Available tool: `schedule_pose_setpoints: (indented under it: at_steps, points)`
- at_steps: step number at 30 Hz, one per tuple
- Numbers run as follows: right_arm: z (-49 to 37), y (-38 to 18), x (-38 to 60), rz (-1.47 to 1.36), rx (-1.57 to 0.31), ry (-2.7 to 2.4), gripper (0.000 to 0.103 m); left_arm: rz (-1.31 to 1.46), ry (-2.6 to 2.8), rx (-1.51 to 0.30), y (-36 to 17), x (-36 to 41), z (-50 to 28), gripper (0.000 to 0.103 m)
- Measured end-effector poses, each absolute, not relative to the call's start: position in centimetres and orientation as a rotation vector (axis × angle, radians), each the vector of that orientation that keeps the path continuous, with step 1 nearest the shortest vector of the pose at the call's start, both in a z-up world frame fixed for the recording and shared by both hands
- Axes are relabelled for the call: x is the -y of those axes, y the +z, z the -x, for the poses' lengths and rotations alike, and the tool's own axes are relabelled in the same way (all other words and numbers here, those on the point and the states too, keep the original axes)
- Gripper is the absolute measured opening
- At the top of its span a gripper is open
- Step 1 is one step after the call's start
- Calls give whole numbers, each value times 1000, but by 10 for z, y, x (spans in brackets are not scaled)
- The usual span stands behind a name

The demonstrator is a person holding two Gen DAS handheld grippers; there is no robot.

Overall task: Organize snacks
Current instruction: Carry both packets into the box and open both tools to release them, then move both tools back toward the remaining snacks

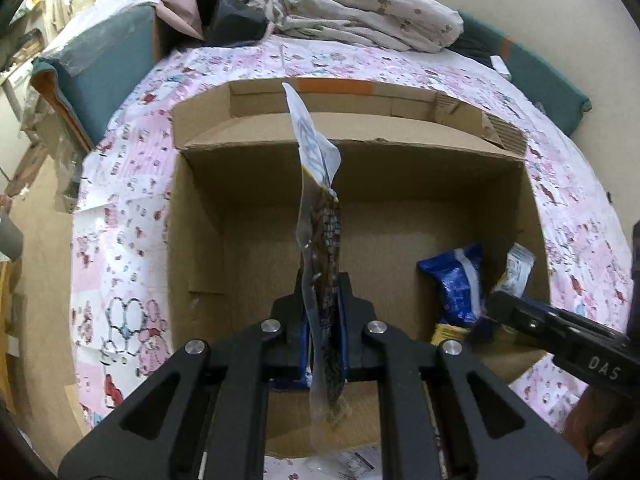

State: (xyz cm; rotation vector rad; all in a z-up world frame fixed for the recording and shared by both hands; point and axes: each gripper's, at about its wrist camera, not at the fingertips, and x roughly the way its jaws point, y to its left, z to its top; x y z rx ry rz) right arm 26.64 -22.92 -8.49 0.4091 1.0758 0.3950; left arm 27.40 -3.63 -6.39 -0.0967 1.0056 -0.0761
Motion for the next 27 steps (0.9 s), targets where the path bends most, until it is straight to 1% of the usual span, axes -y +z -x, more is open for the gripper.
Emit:
schedule_pose_setpoints:
  at_steps: [5,7,8,9,10,11,12,14,20,27]
  points:
    - [-266,-82,228,-410,-1060,396,21,87,-78,-990,-61,40,-272,12]
    - [-265,-78,232,-432,-1038,396,25,94,-84,-1000,-61,40,-273,13]
    - [-265,-77,233,-442,-1030,398,37,104,-89,-1002,-61,39,-273,20]
    - [-265,-74,236,-461,-1012,398,66,121,-101,-1006,-61,37,-273,38]
    - [-263,-72,239,-475,-993,391,80,148,-120,-1012,-60,35,-274,50]
    - [-262,-69,243,-494,-958,382,93,166,-125,-1014,-59,34,-273,70]
    - [-259,-63,247,-506,-918,369,94,177,-122,-1007,-57,33,-272,80]
    - [-260,-60,249,-500,-905,365,95,173,-102,-979,-52,31,-270,83]
    - [-261,-60,249,-475,-909,338,97,117,-95,-940,-44,35,-265,83]
    - [-246,-44,237,-369,-848,326,99,151,-62,-916,-38,22,-261,83]
